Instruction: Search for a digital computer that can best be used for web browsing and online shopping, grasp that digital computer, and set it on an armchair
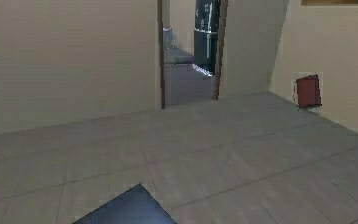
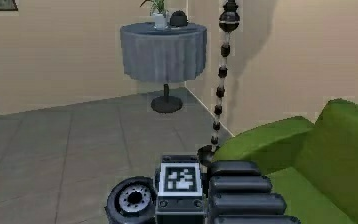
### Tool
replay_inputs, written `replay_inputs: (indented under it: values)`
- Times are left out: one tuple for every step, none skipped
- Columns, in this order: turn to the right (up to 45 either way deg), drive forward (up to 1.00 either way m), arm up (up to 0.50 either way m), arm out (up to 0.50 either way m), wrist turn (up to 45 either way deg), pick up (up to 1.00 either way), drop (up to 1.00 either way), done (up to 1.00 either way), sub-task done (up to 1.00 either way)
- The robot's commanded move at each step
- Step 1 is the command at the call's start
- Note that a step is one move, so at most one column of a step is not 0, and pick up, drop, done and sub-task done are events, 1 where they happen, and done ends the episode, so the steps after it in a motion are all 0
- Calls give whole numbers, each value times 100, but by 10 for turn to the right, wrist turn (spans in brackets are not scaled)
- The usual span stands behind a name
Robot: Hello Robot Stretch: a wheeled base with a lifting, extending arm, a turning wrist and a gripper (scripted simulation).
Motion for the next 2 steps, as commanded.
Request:
replay_inputs:
  values:
    - [450, 0, 0, 0, 0, 0, 0, 0, 0]
    - [180, 0, 0, 0, 0, 0, 0, 0, 0]
